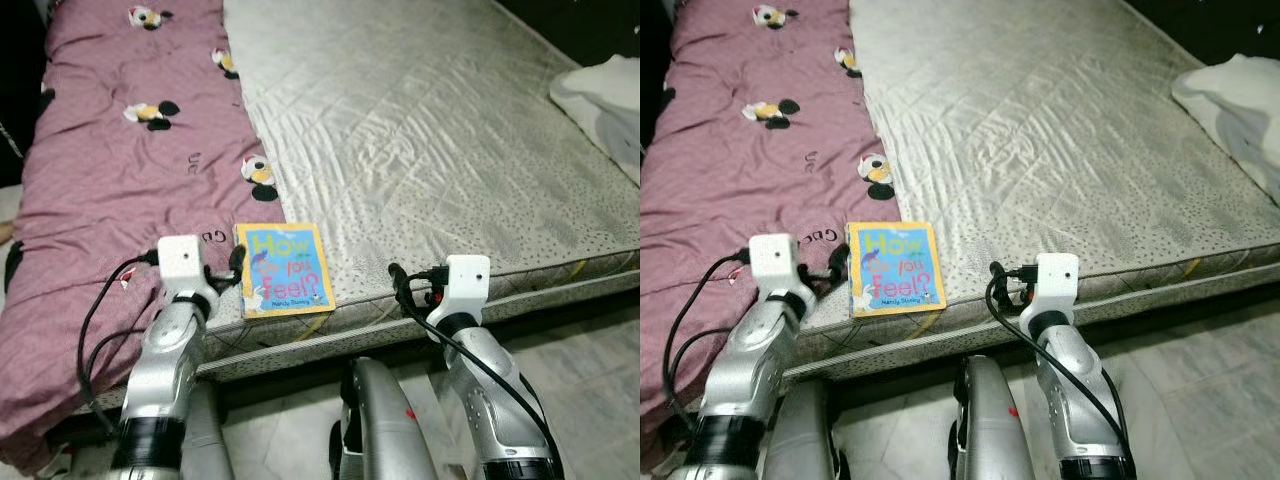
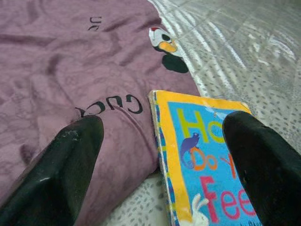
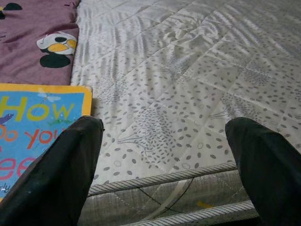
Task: Clean up the room
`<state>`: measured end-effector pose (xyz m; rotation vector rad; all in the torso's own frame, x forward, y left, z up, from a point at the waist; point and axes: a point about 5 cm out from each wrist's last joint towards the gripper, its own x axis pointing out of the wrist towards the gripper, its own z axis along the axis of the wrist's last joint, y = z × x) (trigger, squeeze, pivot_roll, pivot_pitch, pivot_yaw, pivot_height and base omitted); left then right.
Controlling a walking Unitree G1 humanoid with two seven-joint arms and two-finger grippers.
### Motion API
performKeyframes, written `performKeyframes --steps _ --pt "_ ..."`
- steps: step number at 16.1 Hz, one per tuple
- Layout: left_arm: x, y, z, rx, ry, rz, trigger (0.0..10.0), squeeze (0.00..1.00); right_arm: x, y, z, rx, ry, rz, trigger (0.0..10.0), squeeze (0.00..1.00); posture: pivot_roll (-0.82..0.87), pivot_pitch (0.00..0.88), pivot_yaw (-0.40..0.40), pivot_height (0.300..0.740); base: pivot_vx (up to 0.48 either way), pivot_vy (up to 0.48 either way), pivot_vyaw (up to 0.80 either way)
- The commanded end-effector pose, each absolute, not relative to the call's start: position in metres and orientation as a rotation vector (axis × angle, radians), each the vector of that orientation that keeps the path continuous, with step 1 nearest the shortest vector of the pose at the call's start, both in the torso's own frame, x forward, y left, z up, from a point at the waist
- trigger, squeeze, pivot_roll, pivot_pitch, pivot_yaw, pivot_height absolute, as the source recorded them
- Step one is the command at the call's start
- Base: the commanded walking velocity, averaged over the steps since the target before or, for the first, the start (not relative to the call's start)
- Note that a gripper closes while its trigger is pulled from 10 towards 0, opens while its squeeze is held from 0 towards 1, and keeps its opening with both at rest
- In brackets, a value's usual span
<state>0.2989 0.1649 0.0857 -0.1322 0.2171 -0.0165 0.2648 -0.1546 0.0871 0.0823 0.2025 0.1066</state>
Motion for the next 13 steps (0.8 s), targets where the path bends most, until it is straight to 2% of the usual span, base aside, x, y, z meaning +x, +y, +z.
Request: performKeyframes --steps 1,9,13 --pt "0.299 0.164 0.078 -0.147 0.261 -0.020 10.0 0.00 0.262 -0.161 0.089 0.082 0.203 0.080 10.0 0.00 -0.08 0.119 -0.084 0.532 0.000 0.000 0.00" --pt "0.305 0.156 0.072 -0.181 0.283 -0.048 10.0 0.00 0.261 -0.160 0.089 0.081 0.210 0.084 10.0 0.00 -0.08 0.122 -0.087 0.524 0.000 0.000 0.00" --pt "0.314 0.153 0.067 -0.232 0.317 -0.053 10.0 0.00 0.260 -0.160 0.092 0.081 0.202 0.086 10.0 0.00 -0.10 0.128 -0.086 0.474 0.000 0.000 0.00"
